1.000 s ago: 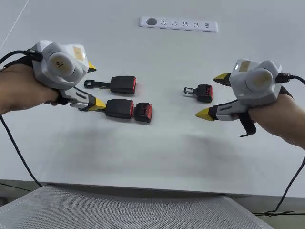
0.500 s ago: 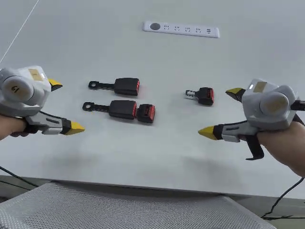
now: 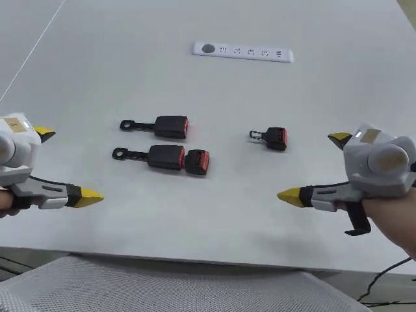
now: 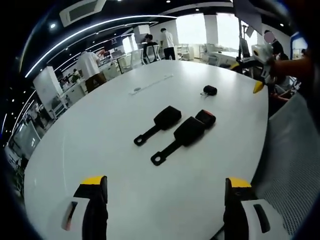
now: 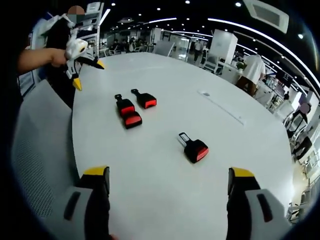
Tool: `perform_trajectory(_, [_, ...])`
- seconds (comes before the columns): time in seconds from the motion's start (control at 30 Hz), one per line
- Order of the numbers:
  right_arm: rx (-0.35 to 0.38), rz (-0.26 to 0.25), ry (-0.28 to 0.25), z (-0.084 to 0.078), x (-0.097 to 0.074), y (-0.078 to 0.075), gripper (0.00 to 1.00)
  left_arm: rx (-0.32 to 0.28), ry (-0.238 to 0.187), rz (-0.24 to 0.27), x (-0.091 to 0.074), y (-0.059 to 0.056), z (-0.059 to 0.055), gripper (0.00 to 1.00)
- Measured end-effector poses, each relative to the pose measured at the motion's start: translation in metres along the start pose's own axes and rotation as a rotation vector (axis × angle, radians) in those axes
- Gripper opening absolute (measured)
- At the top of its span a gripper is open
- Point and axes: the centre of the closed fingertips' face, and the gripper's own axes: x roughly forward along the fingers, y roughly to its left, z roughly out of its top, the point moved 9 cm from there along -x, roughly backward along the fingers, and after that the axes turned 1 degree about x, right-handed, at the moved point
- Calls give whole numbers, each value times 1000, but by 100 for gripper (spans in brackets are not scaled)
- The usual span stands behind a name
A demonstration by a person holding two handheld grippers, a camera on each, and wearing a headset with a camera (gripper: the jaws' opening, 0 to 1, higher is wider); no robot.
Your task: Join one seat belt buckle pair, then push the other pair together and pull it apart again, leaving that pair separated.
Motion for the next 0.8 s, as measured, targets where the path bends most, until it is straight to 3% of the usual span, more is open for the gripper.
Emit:
perform_trajectory(0.33, [32, -3, -1, -1, -2, 9, 100, -12, -16, 21, -9, -3, -2, 100])
perform_trajectory(0.8, [44, -19, -12, 5, -9, 9, 100, -9, -33, 47, -16, -4, -1, 100])
